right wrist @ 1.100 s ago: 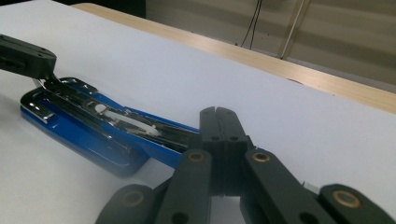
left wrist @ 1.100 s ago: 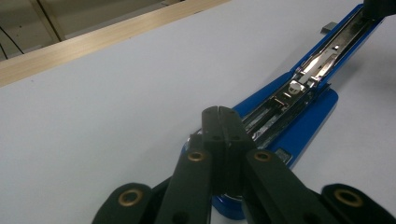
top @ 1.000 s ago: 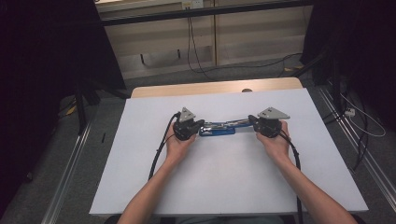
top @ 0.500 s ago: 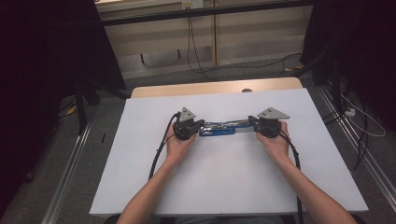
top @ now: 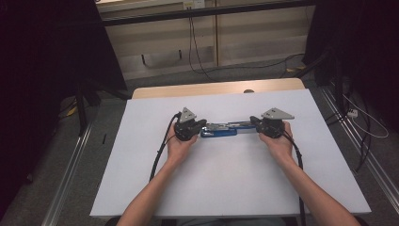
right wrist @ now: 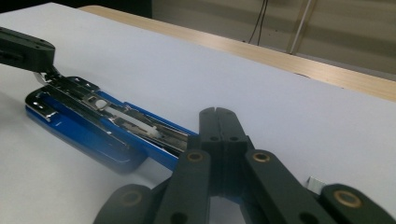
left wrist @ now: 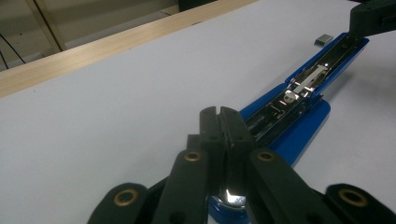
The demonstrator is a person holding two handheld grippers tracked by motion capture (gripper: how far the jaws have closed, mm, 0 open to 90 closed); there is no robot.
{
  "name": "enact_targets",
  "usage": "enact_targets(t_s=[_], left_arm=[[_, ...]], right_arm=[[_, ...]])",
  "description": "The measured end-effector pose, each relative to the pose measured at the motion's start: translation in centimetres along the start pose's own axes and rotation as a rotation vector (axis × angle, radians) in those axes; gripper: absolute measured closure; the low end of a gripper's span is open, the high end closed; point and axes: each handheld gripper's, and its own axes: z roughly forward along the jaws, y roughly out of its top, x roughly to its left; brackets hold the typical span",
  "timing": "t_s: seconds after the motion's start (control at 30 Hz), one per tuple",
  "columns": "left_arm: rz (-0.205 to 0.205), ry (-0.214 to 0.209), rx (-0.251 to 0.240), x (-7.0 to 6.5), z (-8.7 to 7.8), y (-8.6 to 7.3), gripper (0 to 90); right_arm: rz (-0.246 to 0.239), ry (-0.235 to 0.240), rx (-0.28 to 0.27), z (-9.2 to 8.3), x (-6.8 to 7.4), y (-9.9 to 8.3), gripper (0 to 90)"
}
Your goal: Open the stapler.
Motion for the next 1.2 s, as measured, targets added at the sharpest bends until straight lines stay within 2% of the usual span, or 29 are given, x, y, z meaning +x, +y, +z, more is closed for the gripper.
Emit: enact_targets(t_s=[0.23, 0.27, 0.3, 0.43, 0.5, 0.6, 0.7, 0.77, 0.83, 0.97, 1.1, 1.2], left_arm=[[-0.018, -0.010, -0.016, -0.2, -0.2, 0.2, 79.6], [-0.018, 0.005, -0.018, -0.2, -0.3, 0.3, 75.6], [-0.019, 0.001, -0.023, -0.1, -0.4, 0.3, 72.0], [-0.038, 0.002, -0.038, 0.2, -1.0, 0.3, 67.3], [-0.037, 0.010, -0.031, 0.3, -1.3, 0.2, 60.3], [-0.050, 0.014, -0.035, 0.4, -1.8, 0.3, 49.9], [-0.043, 0.024, -0.017, 0.3, -2.1, 0.4, 35.3], [-0.042, 0.032, -0.005, 0.0, -2.3, 0.4, 27.0], [-0.041, 0.023, 0.002, -0.2, -2.6, 0.4, 21.4], [-0.040, 0.040, -0.001, -0.5, -3.4, 0.4, 9.7], [-0.034, 0.045, -0.007, -0.7, -4.6, -0.4, 4.5], [-0.048, 0.053, -0.004, -0.9, -5.5, -0.9, 4.0]], right_arm=[[0.012, 0.014, 0.001, 0.1, -0.1, -0.1, 84.7], [0.013, 0.017, -0.004, 0.1, -0.1, -0.1, 83.5], [0.011, 0.021, -0.008, 0.1, 0.0, 0.0, 82.7], [0.029, 0.041, -0.023, -0.1, -0.1, 0.3, 75.5], [0.042, 0.055, -0.029, -0.2, -0.3, 0.4, 72.6], [0.060, 0.064, -0.032, -0.4, -0.7, 0.6, 63.2], [0.033, 0.053, -0.019, -0.3, -0.8, 0.6, 53.6], [0.041, 0.059, -0.014, -0.3, -0.8, 0.6, 48.1], [0.043, 0.052, -0.013, -0.2, -0.7, 0.6, 41.2], [0.049, 0.040, -0.028, -0.2, -0.7, 0.7, 25.8], [0.073, 0.030, -0.047, -0.3, -0.7, 0.8, 13.2], [0.082, 0.029, -0.062, -0.4, -0.7, 0.9, 8.6]])
